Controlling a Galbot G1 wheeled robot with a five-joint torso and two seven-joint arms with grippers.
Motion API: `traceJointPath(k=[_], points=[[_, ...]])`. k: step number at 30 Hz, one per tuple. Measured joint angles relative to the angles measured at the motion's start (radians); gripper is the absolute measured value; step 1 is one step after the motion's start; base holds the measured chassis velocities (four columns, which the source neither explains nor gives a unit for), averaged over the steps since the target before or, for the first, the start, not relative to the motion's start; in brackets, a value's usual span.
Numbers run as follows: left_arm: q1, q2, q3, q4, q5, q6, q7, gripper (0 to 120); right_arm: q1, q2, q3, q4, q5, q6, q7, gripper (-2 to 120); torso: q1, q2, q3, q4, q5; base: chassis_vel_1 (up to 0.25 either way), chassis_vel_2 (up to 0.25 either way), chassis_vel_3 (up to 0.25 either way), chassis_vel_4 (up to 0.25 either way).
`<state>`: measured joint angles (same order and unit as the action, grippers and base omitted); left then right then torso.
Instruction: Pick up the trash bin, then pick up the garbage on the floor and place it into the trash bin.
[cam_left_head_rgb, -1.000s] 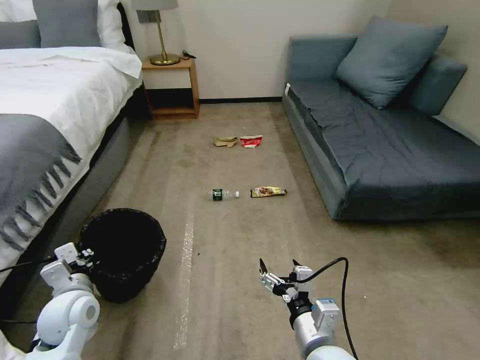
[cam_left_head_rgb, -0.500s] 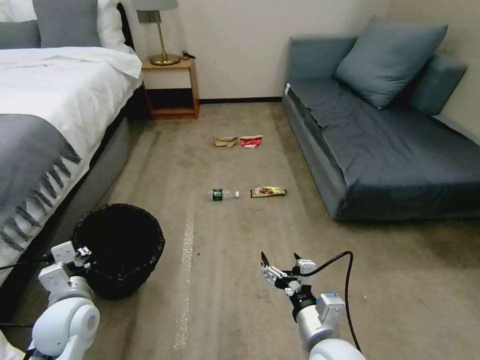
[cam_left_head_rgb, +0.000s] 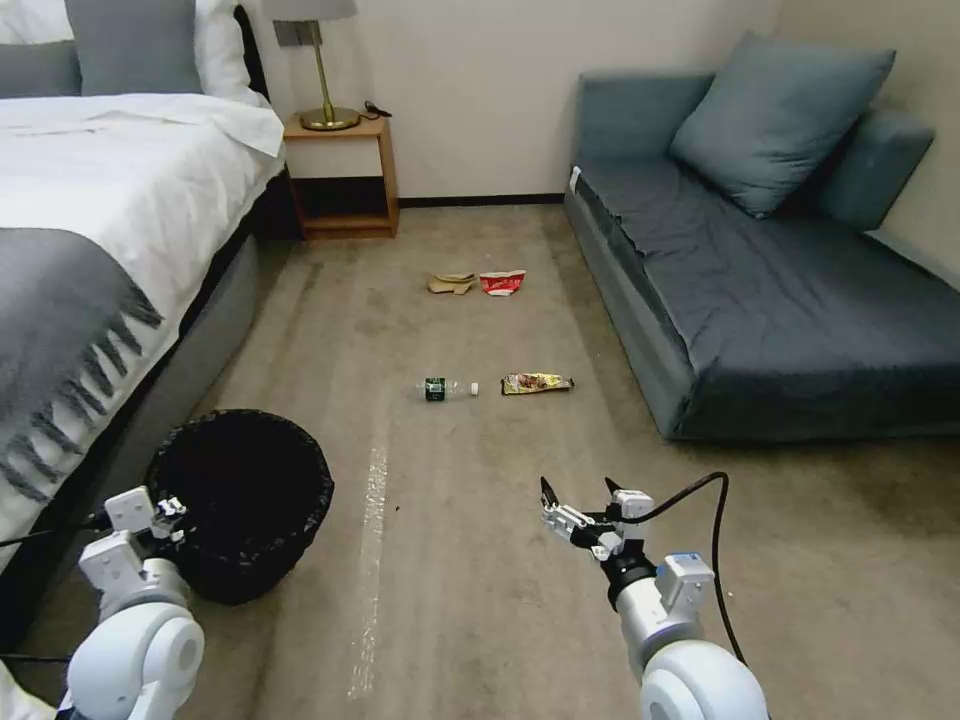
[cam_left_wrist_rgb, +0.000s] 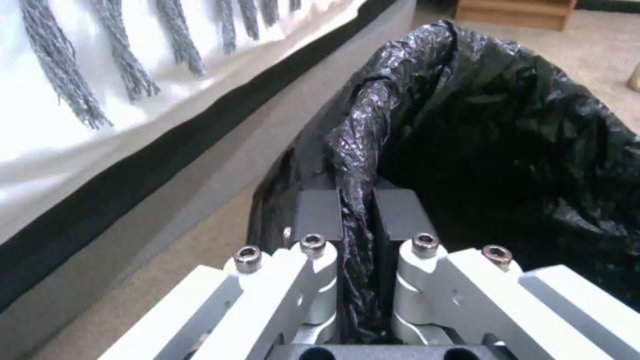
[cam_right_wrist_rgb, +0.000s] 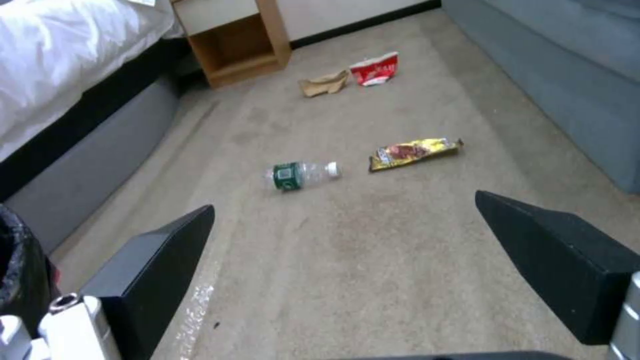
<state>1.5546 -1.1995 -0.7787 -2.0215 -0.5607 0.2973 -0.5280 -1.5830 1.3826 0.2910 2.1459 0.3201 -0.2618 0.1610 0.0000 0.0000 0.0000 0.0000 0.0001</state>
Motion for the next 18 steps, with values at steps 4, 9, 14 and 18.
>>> traceJointPath(k=[4,9,14,18], points=[[-0.001,-0.003,0.0,-0.002,-0.004,0.0,0.002,8,0.001,0.0,0.0,-0.006,0.004,0.001,0.0,100,0.0,0.0,0.0,0.0,0.0,0.0,0.0,0.0,0.0],[0.004,-0.011,0.002,-0.003,-0.004,0.0,0.007,8,-0.004,0.002,-0.001,-0.009,0.004,0.007,-0.009,100,0.0,0.0,0.0,0.0,-0.0001,0.0,0.0,0.0,0.0],[0.006,-0.011,0.002,-0.003,-0.004,0.0,0.008,8,-0.005,0.008,-0.005,-0.011,0.003,0.008,-0.01,100,0.0,0.0,0.0,0.0,-0.0002,-0.012,0.005,0.005,-0.009],[0.006,-0.008,0.002,0.0,-0.004,-0.01,0.01,8,-0.01,0.015,-0.008,-0.015,-0.003,0.014,-0.012,100,0.0,0.0,0.0,0.0,-0.0002,-0.055,0.061,0.053,-0.053]])
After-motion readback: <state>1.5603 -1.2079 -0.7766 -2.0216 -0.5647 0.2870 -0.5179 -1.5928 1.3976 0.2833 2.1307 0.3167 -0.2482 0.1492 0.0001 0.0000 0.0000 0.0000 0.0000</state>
